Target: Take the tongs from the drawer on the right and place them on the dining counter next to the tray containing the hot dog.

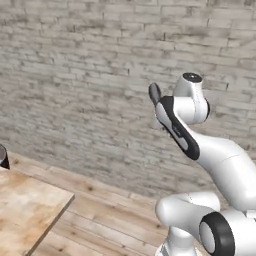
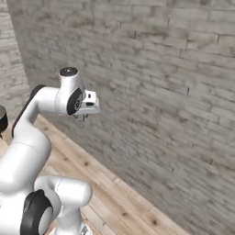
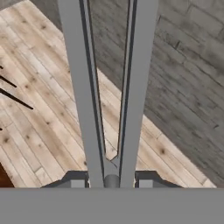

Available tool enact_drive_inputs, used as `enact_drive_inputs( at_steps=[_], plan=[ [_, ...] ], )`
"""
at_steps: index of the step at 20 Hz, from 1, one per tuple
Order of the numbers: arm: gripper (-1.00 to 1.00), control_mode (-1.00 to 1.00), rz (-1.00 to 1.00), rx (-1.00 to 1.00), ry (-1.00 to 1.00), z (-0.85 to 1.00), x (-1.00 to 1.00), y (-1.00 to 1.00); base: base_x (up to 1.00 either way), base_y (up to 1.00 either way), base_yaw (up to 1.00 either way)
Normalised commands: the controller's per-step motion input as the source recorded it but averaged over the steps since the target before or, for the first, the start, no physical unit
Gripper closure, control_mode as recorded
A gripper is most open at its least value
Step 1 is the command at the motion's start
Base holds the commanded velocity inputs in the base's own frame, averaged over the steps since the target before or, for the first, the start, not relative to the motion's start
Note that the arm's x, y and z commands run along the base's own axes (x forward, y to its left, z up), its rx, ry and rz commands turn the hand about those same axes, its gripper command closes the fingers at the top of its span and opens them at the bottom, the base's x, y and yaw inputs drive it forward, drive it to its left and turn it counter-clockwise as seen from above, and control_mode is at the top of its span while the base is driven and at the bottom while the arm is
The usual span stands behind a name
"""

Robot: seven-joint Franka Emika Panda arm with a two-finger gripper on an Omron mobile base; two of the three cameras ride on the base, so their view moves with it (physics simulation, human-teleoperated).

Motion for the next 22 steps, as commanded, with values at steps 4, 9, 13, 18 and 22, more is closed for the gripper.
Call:
enact_drive_inputs(
  at_steps=[4,9,13,18,22],
  plan=[
    [1.00,1.00,0.00,0.00,0.00,0.00,0.00,0.00,0.68,-0.24,0.61],
    [1.00,1.00,0.00,0.00,0.00,0.00,0.00,0.00,0.54,-0.24,0.65],
    [1.00,1.00,0.00,0.00,0.00,0.00,0.00,0.00,0.51,-0.31,0.65],
    [1.00,1.00,0.00,0.00,0.00,0.00,0.00,0.00,0.56,-0.43,0.59],
    [1.00,1.00,0.00,0.00,0.00,0.00,0.00,0.00,0.50,-0.64,0.54]
  ],
)
